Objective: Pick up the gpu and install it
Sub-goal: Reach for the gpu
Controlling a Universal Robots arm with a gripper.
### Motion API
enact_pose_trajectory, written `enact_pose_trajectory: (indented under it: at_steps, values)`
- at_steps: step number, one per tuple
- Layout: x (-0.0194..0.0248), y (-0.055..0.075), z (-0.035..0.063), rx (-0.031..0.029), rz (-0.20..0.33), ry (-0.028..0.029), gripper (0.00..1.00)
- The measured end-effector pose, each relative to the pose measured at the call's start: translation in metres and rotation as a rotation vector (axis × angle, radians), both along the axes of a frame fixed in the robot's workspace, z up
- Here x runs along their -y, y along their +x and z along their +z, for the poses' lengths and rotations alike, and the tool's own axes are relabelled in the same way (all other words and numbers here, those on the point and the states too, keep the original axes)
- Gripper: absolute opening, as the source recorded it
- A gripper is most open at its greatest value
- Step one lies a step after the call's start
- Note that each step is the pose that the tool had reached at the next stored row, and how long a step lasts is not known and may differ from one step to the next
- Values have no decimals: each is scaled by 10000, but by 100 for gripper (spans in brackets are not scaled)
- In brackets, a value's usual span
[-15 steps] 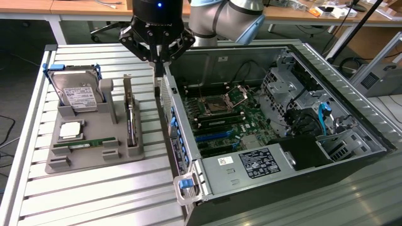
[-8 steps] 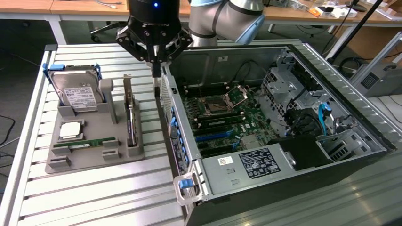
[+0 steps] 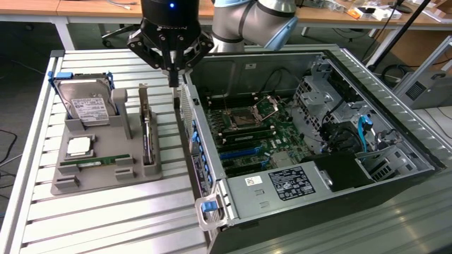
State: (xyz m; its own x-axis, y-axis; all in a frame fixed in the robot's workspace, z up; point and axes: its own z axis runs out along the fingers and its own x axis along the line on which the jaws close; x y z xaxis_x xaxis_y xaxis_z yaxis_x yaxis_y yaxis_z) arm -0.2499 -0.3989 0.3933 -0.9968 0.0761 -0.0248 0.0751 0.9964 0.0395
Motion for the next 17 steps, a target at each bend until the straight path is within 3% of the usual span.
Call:
enact_pose_trajectory:
  at_steps: [17]
  values:
    - [0,-72,0,-1,0,-1,11]
